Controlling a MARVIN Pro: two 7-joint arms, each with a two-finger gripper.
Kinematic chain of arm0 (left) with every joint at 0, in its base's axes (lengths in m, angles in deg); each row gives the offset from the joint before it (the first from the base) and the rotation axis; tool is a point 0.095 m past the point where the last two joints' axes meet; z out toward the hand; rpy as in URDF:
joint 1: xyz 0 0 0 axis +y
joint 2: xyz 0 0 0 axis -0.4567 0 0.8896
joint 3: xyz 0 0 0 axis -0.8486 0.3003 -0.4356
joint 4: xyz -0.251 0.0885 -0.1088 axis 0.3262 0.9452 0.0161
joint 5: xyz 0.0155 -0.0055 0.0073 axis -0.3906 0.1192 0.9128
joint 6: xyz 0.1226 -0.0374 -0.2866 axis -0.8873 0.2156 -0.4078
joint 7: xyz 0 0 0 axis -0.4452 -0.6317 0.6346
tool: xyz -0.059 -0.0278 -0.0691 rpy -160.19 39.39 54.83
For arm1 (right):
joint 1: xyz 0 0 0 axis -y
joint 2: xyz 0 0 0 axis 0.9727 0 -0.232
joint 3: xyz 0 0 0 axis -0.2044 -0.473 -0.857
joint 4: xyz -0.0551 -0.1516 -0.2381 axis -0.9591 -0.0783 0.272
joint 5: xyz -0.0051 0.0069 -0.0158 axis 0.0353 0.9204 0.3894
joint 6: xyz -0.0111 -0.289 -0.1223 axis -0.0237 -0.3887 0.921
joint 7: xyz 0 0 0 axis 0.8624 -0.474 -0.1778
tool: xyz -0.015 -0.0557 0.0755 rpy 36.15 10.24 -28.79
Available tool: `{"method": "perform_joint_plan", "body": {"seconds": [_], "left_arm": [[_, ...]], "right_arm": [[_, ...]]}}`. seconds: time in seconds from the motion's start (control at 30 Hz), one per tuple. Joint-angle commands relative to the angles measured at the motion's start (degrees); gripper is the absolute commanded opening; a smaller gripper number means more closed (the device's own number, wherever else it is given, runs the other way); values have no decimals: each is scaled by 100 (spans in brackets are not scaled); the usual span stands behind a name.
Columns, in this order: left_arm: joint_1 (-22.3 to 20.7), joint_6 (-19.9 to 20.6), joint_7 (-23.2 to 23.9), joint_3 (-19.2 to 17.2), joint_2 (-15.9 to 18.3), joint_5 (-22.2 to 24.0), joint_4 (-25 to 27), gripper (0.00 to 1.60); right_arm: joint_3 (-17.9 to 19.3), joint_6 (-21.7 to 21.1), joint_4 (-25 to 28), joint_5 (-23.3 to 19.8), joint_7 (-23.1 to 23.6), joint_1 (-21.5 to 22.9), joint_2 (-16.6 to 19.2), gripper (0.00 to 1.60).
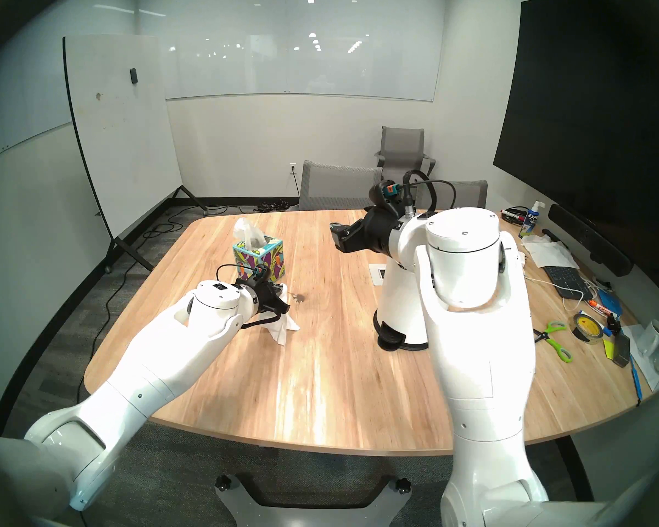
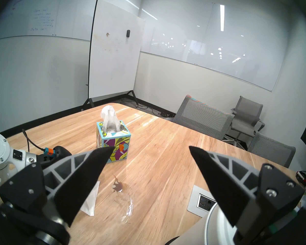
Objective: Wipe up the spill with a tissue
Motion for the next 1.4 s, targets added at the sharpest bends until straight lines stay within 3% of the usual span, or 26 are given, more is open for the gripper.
{"method": "perform_joint_plan", "body": {"seconds": [0.0,0.17,0.4,0.77,1.07,1.23,1.27,1.37], "left_arm": [[-320,-58,19,88,-251,-50,-138,0],[-349,-151,-22,209,-368,-112,-376,0],[-774,-278,-140,271,-789,-169,-1019,0],[-1283,-304,-236,167,-1175,-203,-1466,0],[-1370,-551,-270,171,-1278,-275,-1861,0],[-1273,-591,-189,144,-1125,-275,-1580,0],[-1238,-580,-171,139,-1062,-282,-1469,160],[-1194,-585,-146,130,-1006,-291,-1374,160]], "right_arm": [[-2,8,95,-2,4,64,-3,160],[-2,8,95,-2,4,64,-2,160],[-1,13,89,-3,3,64,-5,160],[-1,15,86,-4,2,64,-6,160],[-2,10,93,-2,4,64,-3,160],[-1,10,93,-3,4,64,-4,160],[-1,10,93,-3,4,64,-4,160],[-2,9,94,-2,4,64,-3,160]]}}
